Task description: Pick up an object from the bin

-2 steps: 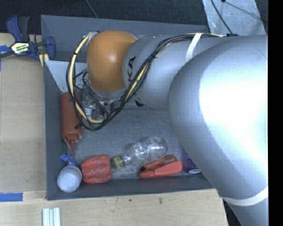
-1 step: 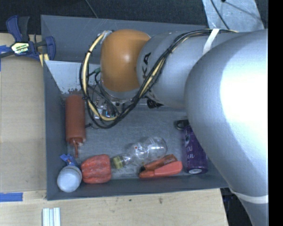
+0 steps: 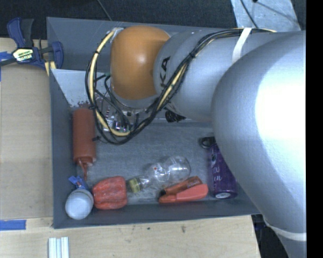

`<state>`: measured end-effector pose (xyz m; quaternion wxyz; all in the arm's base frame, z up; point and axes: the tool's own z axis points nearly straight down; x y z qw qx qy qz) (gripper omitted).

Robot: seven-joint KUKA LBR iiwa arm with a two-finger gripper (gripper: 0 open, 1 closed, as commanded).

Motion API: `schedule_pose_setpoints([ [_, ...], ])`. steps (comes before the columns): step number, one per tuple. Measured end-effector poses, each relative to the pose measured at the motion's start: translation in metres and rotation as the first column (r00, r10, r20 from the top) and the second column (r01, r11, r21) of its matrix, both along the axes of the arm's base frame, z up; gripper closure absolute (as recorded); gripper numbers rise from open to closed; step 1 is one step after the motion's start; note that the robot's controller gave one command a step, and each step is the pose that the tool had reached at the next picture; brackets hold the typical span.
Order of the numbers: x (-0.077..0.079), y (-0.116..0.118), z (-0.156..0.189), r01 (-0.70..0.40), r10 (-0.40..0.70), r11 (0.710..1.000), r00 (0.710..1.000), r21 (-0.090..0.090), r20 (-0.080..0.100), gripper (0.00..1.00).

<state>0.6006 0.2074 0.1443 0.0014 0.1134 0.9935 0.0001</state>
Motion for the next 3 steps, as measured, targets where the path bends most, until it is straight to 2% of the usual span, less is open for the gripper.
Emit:
schedule_pose_setpoints([
  [1,0.011,0.014,0.005,-0.184,0.184,0.983,0.983,0.000,0.002,1.00],
  [2,0.011,0.023,0.028,-0.340,0.340,0.941,0.941,0.000,0.001,1.00],
  [3,0.013,0.027,0.012,-0.083,0.083,0.997,0.997,0.001,0.000,1.00],
])
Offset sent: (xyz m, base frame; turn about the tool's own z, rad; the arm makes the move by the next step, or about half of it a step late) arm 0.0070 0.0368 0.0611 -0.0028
